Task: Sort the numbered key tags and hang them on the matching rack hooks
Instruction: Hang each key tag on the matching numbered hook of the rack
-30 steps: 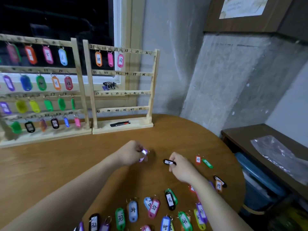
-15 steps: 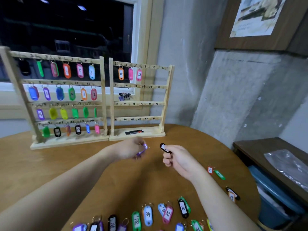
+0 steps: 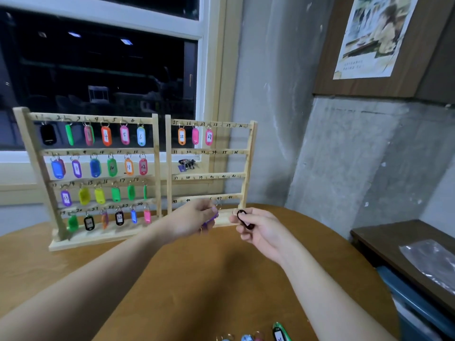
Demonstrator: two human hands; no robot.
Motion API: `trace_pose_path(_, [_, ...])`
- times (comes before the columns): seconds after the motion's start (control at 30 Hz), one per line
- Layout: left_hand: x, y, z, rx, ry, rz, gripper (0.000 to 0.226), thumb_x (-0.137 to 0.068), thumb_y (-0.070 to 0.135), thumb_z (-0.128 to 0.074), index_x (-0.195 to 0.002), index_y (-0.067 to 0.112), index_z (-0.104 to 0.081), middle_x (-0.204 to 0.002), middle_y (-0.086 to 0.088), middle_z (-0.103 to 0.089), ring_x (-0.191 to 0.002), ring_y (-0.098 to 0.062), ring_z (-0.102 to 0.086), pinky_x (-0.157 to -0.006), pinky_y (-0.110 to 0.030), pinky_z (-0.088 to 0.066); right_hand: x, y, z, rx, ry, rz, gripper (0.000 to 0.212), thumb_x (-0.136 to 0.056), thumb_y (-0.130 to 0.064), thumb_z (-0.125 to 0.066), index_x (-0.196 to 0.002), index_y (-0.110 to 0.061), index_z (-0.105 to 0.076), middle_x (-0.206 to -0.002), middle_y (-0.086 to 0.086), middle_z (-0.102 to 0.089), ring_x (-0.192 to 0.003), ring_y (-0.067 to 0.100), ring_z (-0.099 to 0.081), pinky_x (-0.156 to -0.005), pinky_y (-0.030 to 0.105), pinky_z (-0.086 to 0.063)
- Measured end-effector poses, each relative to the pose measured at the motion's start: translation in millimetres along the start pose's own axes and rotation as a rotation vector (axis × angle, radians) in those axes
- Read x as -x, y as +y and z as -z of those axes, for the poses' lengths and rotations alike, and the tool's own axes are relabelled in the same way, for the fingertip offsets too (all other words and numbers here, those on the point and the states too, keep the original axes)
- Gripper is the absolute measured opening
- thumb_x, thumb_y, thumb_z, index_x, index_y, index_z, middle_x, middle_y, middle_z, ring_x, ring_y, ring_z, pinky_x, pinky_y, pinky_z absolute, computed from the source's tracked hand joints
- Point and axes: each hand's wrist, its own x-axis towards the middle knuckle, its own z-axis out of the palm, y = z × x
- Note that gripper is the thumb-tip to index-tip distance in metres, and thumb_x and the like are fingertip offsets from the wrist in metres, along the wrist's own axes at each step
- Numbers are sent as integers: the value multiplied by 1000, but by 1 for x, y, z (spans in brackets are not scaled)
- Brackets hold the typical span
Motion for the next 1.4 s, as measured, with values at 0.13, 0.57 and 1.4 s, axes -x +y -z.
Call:
trace_pose_path(0.13, [-17,26,20,7,101,-59,25,-108,26,-43,-95,8,-55,-74,-6,-60,-57,-10,-53,-56,-23,-45,-21,-28,-6,165,1,90,3,-101,-2,-56,-104,-3,-55,-89,13,-76,-60,13,-52,-56,25,-34])
trace_pose_path(0.57, [-115,85,99,-226,416,-171,28,-104,28,-54,-89,9,-67,-70,0,-69,-61,-19,-56,-58,-31,-48,-142,-137,-22,224,200,351,13,-100,-11,-59,-91,-11,-68,-83,2,-75,-54,10,-53,-48,21,-36])
trace_pose_path(1.4, [-183,109,126,-402,418,-139,24,-98,17,-60,-81,7,-75,-49,5,-64,-47,-24,-48,-46,-31,-50,-208,-128,-50,227,236,338,21,-105,-11,-47,-92,-12,-64,-76,4,-73,-51,18,-55,-36,15,-34])
